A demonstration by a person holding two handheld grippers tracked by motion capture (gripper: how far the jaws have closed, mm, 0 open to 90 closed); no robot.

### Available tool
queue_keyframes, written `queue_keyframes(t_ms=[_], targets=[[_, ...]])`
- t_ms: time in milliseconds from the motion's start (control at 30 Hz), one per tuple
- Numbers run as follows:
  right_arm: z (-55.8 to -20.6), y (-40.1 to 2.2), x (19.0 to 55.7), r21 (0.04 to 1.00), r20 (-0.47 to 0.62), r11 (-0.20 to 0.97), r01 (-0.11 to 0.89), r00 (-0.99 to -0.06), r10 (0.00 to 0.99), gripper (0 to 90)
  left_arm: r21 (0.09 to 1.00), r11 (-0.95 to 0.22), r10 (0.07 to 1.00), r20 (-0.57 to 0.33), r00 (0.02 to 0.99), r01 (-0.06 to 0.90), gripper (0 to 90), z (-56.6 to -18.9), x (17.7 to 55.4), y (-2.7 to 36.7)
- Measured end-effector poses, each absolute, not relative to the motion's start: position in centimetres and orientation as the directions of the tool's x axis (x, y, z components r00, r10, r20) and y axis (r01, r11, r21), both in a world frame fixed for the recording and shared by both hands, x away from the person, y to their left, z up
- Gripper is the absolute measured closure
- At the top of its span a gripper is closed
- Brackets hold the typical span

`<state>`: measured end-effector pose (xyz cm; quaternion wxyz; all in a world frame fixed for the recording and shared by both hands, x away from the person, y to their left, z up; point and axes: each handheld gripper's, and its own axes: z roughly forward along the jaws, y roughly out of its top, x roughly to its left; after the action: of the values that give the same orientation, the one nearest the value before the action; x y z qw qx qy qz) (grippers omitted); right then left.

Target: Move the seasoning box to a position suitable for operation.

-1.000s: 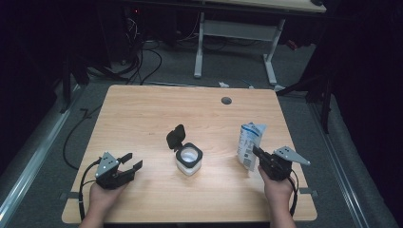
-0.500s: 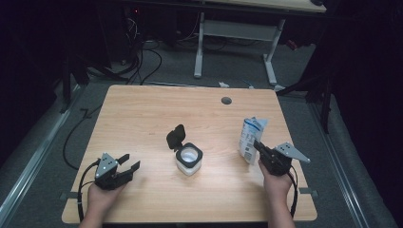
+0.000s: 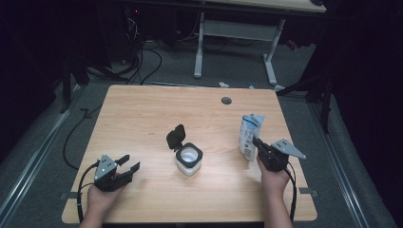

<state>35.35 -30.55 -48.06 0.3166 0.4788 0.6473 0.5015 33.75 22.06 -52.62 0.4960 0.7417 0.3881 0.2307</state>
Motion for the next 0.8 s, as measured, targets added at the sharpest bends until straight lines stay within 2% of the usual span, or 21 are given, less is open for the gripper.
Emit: queue_keyframes(t_ms=[800], targets=[[-49.3, -31.4, 34.5, 0.953, 0.067, 0.031, 0.302, -0.308, 0.949, 88.8, 0.901, -0.219, 0.795, -0.058, 0.604, 0.374, 44.7, -52.8, 33.9, 22.0]])
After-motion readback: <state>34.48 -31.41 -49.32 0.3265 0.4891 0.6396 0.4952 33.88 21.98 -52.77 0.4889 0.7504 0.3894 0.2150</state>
